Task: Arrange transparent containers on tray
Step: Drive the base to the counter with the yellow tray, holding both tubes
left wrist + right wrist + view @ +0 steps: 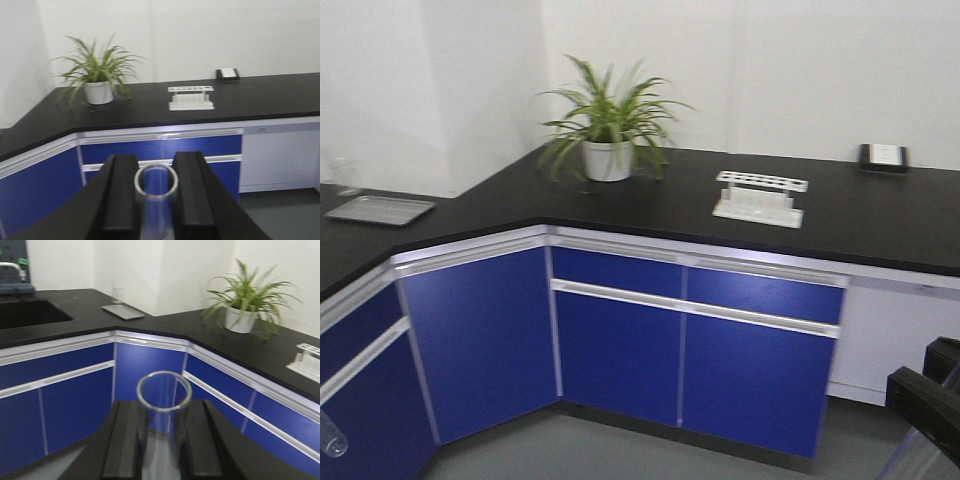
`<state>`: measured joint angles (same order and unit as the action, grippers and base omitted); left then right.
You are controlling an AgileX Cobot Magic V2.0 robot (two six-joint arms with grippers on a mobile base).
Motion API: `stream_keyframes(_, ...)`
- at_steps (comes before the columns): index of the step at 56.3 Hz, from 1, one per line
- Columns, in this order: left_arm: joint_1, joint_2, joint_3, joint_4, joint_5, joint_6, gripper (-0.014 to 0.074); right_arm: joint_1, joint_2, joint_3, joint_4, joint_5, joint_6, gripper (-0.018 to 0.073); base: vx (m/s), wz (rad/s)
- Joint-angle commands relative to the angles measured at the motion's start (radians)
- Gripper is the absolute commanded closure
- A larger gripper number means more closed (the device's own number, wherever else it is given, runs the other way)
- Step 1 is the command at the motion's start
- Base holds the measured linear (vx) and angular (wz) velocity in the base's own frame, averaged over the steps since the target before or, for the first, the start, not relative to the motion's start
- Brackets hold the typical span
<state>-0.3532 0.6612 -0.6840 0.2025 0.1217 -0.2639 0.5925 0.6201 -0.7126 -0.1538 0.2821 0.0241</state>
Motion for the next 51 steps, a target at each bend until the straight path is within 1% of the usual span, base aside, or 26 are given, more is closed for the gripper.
stream_keyframes(1,-0.005,0.003,-0.031,-0.002,-0.084,-0.003,0.0486,-0.007,0.001,-0.027,-0.012,-0.084,-0.005,0.0571,-0.06,0.50)
stream_keyframes(25,-0.005,0.003,-0.031,-0.002,-0.084,-0.003,0.0486,-0.007,0.001,-0.027,-0.012,-0.084,-0.005,0.0571,-0.01,0.61)
stream_keyframes(51,-0.005,0.002,-0.031,-0.002,-0.084,-0.003,0.0486,-0.007,0.001,-0.027,-0.012,-0.084,-0.005,0.0571,0.07,0.67)
